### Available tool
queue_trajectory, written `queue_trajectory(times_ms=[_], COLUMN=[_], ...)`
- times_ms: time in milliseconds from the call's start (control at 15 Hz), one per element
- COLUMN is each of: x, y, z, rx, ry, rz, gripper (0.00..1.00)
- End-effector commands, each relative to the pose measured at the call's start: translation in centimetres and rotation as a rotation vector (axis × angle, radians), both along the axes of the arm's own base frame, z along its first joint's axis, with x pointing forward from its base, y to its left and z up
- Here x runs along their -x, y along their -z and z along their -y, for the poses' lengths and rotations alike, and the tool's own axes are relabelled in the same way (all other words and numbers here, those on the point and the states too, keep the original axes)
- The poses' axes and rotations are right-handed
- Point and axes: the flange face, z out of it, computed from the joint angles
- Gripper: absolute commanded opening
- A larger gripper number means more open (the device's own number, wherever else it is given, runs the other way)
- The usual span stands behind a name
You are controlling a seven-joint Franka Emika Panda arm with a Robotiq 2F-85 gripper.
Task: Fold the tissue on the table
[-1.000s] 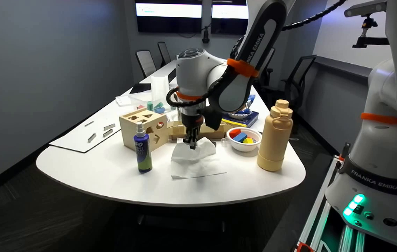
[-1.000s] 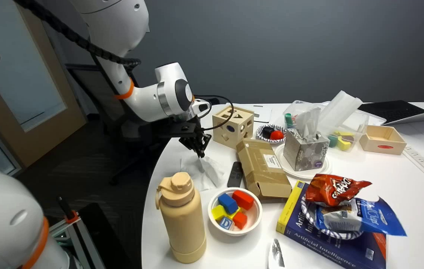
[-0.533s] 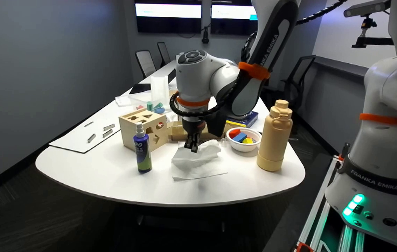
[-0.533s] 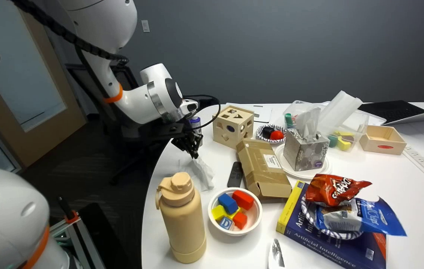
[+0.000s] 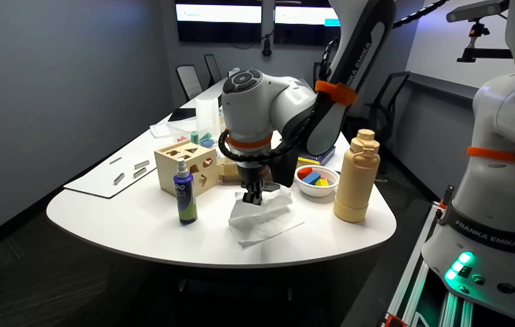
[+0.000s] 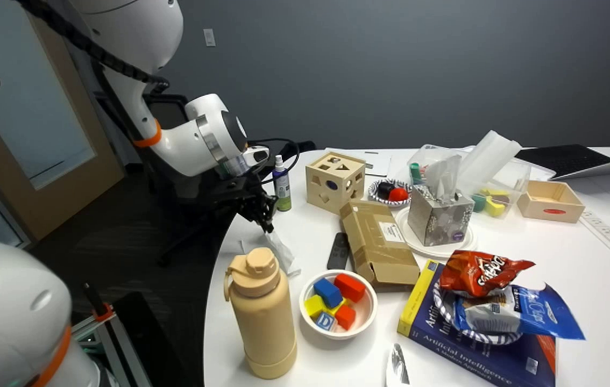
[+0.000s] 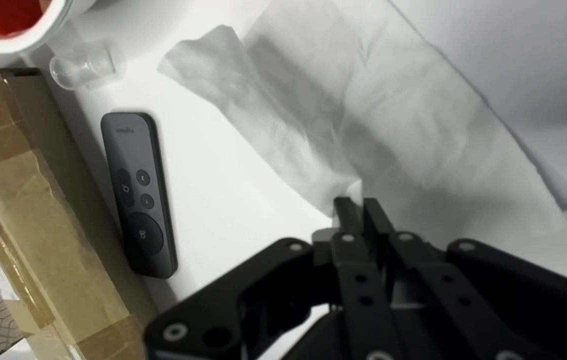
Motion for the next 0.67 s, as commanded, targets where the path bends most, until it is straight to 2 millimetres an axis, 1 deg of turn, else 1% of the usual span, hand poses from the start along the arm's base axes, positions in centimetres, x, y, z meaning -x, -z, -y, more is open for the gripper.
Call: queue_trajectory(times_ms=[0, 133, 400, 600], x=[1.2, 1.8, 2.4, 2.1], y=[0.3, 0.8, 2.0, 2.1], z=[-0.3, -0.5, -0.6, -0.3], rx=[0.04, 0.049, -0.008, -0.095], ry=[0.011, 0.01, 0.013, 0.014], rz=[-0.027, -0.07, -0.194, -0.287], gripper=[0.31, 0.4, 0.72, 0.94])
